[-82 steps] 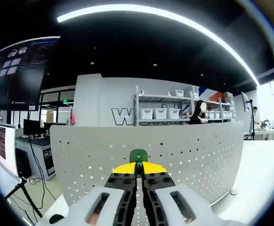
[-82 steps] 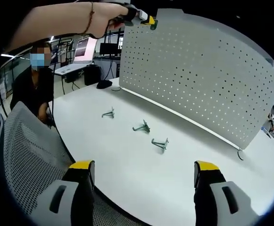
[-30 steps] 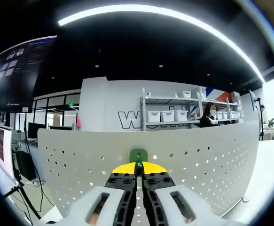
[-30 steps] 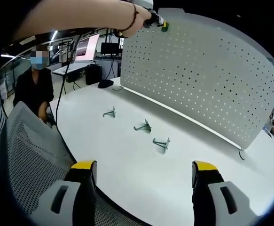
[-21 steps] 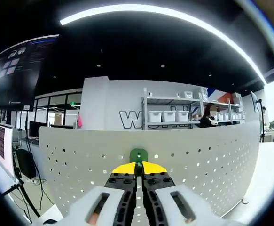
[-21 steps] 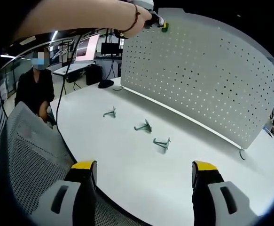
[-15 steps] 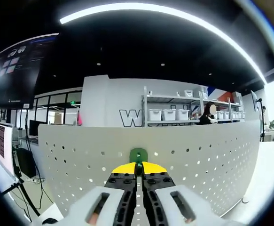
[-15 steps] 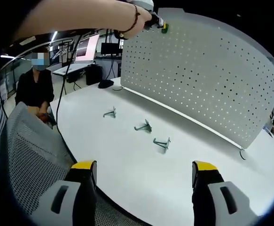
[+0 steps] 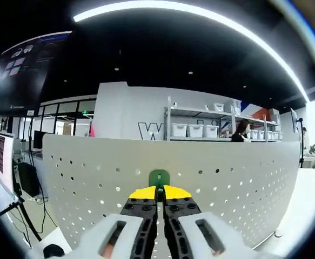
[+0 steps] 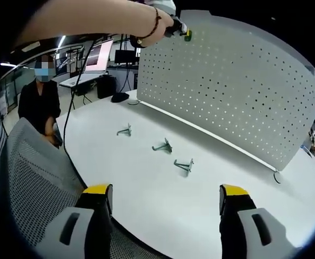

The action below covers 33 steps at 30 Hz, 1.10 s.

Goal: Insert the hook assembly into the mounting plate slot until the hook locks in place.

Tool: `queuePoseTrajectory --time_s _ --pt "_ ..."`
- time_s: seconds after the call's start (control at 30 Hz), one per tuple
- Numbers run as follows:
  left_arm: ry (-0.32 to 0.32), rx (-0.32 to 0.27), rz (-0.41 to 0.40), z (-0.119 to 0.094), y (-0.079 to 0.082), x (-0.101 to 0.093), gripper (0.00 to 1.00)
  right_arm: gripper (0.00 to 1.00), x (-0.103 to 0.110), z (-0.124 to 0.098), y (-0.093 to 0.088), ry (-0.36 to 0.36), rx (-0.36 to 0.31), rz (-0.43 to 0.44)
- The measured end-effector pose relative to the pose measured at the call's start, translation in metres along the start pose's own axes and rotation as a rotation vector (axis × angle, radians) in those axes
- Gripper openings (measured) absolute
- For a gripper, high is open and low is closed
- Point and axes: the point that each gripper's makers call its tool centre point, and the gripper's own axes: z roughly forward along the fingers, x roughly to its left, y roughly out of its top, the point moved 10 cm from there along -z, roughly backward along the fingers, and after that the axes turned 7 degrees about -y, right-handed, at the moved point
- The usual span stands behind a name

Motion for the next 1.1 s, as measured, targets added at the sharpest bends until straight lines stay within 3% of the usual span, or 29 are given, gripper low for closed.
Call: queuePoseTrajectory --time_s 0.23,0.4,0.47,0.6,0.83,0.9,1.0,1.1 --pt "-0.013 0.032 0.061 -0.001 0.003 0.000 0.01 0.79 -0.001 -0.001 0.002 -0.006 -0.013 0.000" --pt "-0.025 0.049 0.051 0.000 0.005 0.001 0.02 0.79 0.000 0.000 0.002 0.004 -0.007 0.003" --pt "-0.030 0.099 0.046 -0.001 0.006 0.000 0.03 0.79 0.000 0.000 0.002 0.005 -0.009 0.005" --pt "-0.060 0.134 0.074 -0.007 0.008 0.001 0.03 0.79 -0.001 0.000 0.002 -0.001 -0.013 0.002" --pt "-0.086 0.149 0.067 -0.021 0.014 0.005 0.21 0.79 -0.001 -0.001 0.003 -0.007 -0.025 0.000" --pt "-0.102 0.154 0.008 -0.025 0.015 0.007 0.26 0.79 -0.002 -0.001 0.004 -0.011 -0.027 0.001" --pt "-0.117 0.167 0.004 -0.032 0.018 0.011 0.37 0.80 -0.002 -0.001 0.004 -0.010 -0.030 -0.002" --pt "-0.132 0.175 -0.028 -0.042 0.021 0.019 0.41 0.80 -0.002 -0.001 0.004 -0.010 -0.034 -0.005"
